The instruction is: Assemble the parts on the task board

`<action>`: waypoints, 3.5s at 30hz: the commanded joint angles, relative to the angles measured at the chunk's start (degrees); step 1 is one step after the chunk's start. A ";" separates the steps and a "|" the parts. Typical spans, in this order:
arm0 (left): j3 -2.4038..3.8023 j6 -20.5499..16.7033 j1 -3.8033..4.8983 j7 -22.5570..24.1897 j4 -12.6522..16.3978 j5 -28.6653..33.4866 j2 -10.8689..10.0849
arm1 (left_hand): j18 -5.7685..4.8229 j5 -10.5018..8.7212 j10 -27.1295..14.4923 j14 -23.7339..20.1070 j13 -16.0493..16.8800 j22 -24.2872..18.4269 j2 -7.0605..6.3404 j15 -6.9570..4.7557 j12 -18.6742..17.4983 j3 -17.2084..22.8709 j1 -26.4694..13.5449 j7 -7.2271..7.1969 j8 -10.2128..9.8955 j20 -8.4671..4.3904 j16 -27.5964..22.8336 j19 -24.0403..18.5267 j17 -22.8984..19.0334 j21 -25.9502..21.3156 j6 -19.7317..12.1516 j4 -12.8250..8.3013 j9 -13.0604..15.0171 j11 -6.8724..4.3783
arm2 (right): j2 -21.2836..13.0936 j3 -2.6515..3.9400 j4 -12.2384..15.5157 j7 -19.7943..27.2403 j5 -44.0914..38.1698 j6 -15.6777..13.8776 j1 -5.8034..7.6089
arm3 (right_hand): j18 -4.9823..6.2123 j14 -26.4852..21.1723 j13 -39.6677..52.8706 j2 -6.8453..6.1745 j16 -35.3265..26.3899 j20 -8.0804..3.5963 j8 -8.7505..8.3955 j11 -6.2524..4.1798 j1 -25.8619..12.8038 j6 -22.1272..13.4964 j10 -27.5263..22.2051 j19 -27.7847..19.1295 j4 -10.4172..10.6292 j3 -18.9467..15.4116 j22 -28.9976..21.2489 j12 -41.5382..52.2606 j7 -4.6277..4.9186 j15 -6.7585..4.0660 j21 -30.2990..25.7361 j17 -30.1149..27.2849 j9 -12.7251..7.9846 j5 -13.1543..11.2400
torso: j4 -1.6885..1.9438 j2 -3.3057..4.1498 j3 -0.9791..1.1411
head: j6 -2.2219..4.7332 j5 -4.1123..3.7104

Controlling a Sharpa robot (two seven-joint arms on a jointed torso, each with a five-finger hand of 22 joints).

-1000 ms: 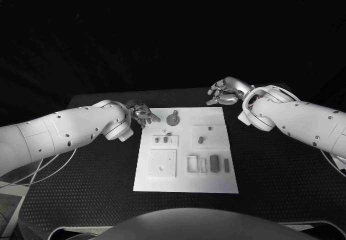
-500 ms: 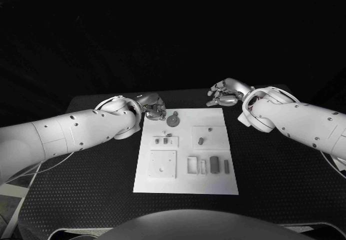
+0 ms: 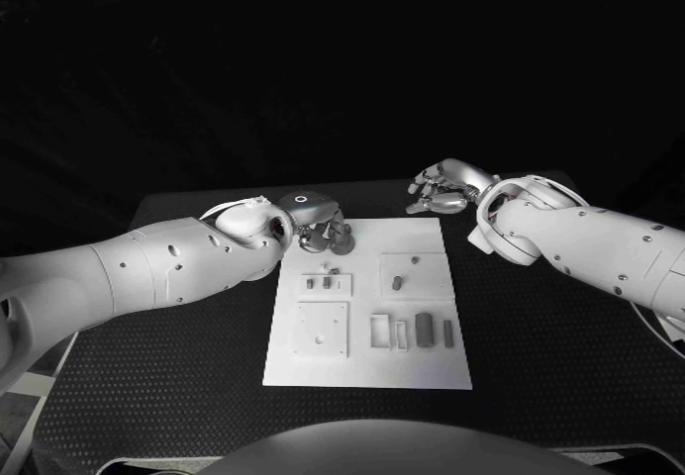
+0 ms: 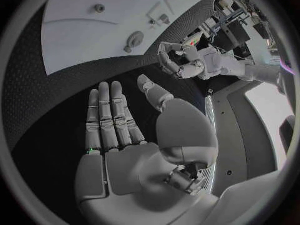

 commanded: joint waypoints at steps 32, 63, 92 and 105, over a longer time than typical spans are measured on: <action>-4.59 3.04 -0.09 7.43 -7.52 -5.99 4.64 | 0.63 -0.42 4.49 -3.19 -5.19 1.63 -1.58 1.67 -17.30 -1.61 1.34 -0.05 -2.34 1.60 -1.45 -0.36 1.70 -2.49 -1.15 0.08 -1.02 0.18 | -0.07 0.04 0.46 0.66 -0.01 0.32 0.00 | -0.23 0.31 -0.21 0.31 -0.38 0.50 0.35 -0.13 0.49 0.43 -0.60 -0.01 0.11 -0.16 0.14 0.49 0.06 0.10 -0.23 0.22 -0.11 0.08 | 0.01 0.21 0.11 | 0.03 -0.71; -4.79 4.81 -0.81 6.61 -8.72 -7.72 5.88 | 0.92 -0.41 2.62 -3.34 -4.10 2.59 -1.92 1.72 -17.74 -2.02 1.49 -0.10 -2.83 1.70 -0.81 0.04 2.61 -2.63 -1.68 0.12 -1.11 0.46 | -0.13 0.04 0.61 0.63 0.07 0.38 0.00 | -0.20 0.35 -0.34 0.36 -0.48 0.55 0.37 -0.12 0.40 0.43 -0.63 0.02 0.14 -0.22 0.19 0.60 0.06 0.10 -0.28 0.34 -0.13 0.08 | 0.00 0.08 0.02 | -0.42 -1.07; -4.78 6.40 -1.50 5.47 -10.63 -9.84 7.18 | 0.93 -0.40 -0.58 -3.62 0.28 4.12 -1.68 1.65 -13.21 -2.45 1.27 0.40 -4.23 1.65 -0.29 0.39 3.69 -3.31 -3.68 0.26 -1.65 0.57 | -0.12 0.04 0.76 0.63 0.12 0.32 0.02 | -0.17 0.39 -0.44 0.40 -0.57 0.58 0.39 -0.11 0.30 0.43 -0.64 0.04 0.15 -0.28 0.22 0.69 0.07 0.09 -0.32 0.43 -0.15 0.08 | 0.01 0.15 -0.04 | -0.68 -1.10; -4.77 6.01 -1.53 5.52 -11.36 -9.83 7.69 | 0.99 -0.41 -0.91 -3.48 0.85 4.36 -1.53 1.58 -12.56 -2.54 0.63 0.50 -4.56 1.59 -0.18 0.62 3.83 -3.39 -4.25 0.39 -1.81 0.55 | 0.05 0.04 0.71 0.67 0.12 0.29 0.02 | -0.15 0.40 -0.48 0.42 -0.61 0.59 0.40 -0.12 0.29 0.43 -0.65 0.05 0.15 -0.29 0.23 0.72 0.06 0.09 -0.33 0.47 -0.16 0.08 | 0.03 0.09 0.00 | -0.95 -1.21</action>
